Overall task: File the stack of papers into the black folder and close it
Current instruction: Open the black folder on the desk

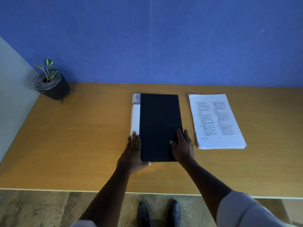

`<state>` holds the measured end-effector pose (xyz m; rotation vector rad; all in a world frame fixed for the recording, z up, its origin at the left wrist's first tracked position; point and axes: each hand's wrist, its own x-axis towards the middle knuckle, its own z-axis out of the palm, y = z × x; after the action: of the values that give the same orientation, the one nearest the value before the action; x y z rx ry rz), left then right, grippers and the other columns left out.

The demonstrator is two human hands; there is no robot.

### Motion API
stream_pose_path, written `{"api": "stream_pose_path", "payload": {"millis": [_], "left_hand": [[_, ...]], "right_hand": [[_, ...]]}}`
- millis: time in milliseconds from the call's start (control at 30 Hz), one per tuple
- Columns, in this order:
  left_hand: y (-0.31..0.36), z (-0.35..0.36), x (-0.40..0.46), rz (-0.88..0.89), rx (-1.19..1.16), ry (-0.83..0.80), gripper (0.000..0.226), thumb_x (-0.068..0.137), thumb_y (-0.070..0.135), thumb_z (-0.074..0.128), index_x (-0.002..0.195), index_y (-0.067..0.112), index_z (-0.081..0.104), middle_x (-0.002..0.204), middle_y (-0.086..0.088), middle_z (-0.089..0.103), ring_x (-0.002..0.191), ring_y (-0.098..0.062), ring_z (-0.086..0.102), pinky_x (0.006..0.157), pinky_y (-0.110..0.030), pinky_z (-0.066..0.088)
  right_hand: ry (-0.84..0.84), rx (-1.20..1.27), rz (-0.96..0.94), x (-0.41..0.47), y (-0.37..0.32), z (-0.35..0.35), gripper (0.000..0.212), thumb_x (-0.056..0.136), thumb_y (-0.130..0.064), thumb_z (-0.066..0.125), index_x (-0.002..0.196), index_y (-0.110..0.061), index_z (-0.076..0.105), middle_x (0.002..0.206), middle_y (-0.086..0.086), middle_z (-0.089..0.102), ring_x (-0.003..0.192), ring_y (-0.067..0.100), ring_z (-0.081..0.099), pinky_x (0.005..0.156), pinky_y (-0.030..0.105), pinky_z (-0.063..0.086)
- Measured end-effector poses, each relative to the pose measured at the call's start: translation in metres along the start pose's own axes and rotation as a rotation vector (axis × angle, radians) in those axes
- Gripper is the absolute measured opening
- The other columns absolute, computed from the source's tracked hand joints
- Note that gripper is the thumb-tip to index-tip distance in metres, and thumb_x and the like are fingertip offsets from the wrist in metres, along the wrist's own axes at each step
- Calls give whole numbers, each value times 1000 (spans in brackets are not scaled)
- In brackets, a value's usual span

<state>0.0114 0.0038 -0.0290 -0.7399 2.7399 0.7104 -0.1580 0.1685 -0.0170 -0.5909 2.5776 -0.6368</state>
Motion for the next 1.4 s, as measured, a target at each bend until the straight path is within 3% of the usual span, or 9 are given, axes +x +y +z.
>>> {"api": "stream_pose_path", "payload": {"millis": [167,400,533,733,867,967,1067,1267,1400], "left_hand": [[-5,-2,-1,8,-20,-38,133,72,72,66,150,26,-30,159,5,-36,148,-21,-25,118,-48,27],[-4,-10,-4,24,-15,-73,130,73,74,64,152,25,-28,160,2,-34,149,-24,-22,120,-48,19],[-1,-22,-2,-12,-8,-61,111,81,81,40,157,21,-13,165,-3,-19,153,-25,-9,123,-49,14],[24,-65,11,31,-68,132,71,101,57,28,158,20,7,167,-5,6,152,-24,19,116,-42,30],[60,-112,18,172,-130,242,59,105,44,31,158,25,14,163,-6,26,143,-25,39,107,-42,44],[86,-145,20,257,-91,367,53,104,25,40,155,23,27,142,-9,56,119,-29,61,82,-36,49],[101,-173,19,239,-41,420,53,101,21,42,153,27,33,122,-9,68,100,-30,67,72,-34,50],[91,-200,2,175,2,400,45,102,24,41,146,27,45,126,-9,67,109,-29,64,79,-35,49],[79,-215,-8,122,31,405,45,102,31,38,145,24,48,123,-10,67,109,-29,63,85,-39,52]], "right_hand": [[40,101,54,4,-12,-6,58,96,-27,60,147,-16,34,141,7,51,127,31,50,101,56,50],[184,268,120,3,-25,-23,56,91,-19,62,143,-16,43,135,10,58,121,32,53,99,53,51],[242,326,86,1,-38,-43,47,92,-17,59,137,-16,48,129,8,62,117,30,58,96,53,54],[292,409,-17,-6,-66,-67,42,95,-16,58,136,-14,52,130,6,65,109,22,62,87,36,53],[276,448,-113,-16,-93,-75,45,98,-19,56,142,-12,48,138,8,60,122,25,60,100,45,53],[304,458,-209,-24,-116,-79,43,98,-16,56,140,-10,51,133,8,63,119,22,60,98,38,52],[296,470,-295,-32,-138,-79,36,99,-11,54,134,-8,55,122,5,67,111,19,63,88,28,54],[252,525,-418,-45,-170,-75,34,104,-6,45,135,-8,56,117,-1,67,101,4,60,78,5,45],[239,540,-485,-50,-187,-66,31,105,-7,43,132,-8,59,104,-7,64,86,-1,62,72,15,51]]}}
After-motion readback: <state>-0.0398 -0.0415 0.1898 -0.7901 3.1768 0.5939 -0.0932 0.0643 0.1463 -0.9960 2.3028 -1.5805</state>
